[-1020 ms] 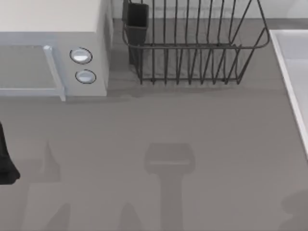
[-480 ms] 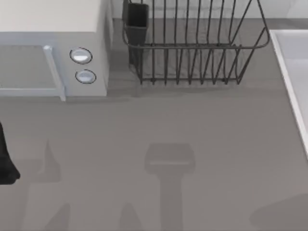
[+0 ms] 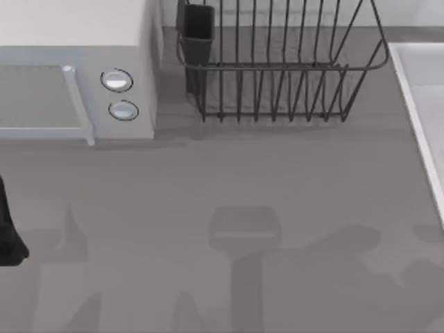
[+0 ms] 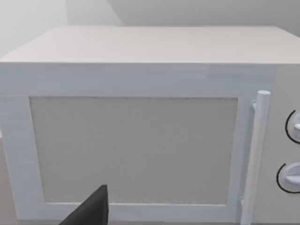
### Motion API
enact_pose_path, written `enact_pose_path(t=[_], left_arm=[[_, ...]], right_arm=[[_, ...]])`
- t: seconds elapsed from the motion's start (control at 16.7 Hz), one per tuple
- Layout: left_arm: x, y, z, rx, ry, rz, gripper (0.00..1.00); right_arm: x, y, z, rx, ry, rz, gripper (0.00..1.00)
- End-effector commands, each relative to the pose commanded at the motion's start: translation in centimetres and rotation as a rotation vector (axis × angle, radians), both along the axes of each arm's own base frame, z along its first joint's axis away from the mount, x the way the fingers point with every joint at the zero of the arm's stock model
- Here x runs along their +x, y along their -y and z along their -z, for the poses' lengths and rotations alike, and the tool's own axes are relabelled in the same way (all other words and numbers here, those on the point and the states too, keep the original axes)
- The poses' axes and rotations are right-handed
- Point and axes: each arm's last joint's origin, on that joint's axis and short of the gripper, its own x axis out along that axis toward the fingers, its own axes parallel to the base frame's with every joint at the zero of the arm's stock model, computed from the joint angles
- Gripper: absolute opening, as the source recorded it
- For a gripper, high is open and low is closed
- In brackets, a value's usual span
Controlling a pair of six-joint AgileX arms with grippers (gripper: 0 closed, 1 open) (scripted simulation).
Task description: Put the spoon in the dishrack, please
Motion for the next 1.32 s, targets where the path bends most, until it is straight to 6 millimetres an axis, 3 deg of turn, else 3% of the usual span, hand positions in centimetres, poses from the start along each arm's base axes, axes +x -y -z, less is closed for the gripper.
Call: enact_pose_path(t=[0.18,0.42,0.6,0.84,1.08,1.32], left_arm=[[0.0,0.0,0.0,0.000,0.000,0.000,1.00],[0.0,0.0,0.0,0.000,0.000,0.000,1.00],[0.0,0.0,0.0,0.000,0.000,0.000,1.00],[0.0,0.0,0.0,0.000,0.000,0.000,1.00],[0.0,0.0,0.0,0.000,0.000,0.000,1.00],[0.0,0.0,0.0,0.000,0.000,0.000,1.00]], right_arm=[[3.3,-5.6,-1.0,-0.121,0.204,-0.051,0.00],[5.4,-15.8,-2.1,-0.147,0.553,-0.105,0.00],[4.3,-23.8,-3.1,-0.052,0.826,-0.116,0.00],[-0.2,-32.1,-5.3,0.184,1.137,-0.070,0.00],[-5.0,-35.9,-7.8,0.427,1.322,0.026,0.00],[-6.9,-36.6,-8.9,0.520,1.372,0.075,0.00]])
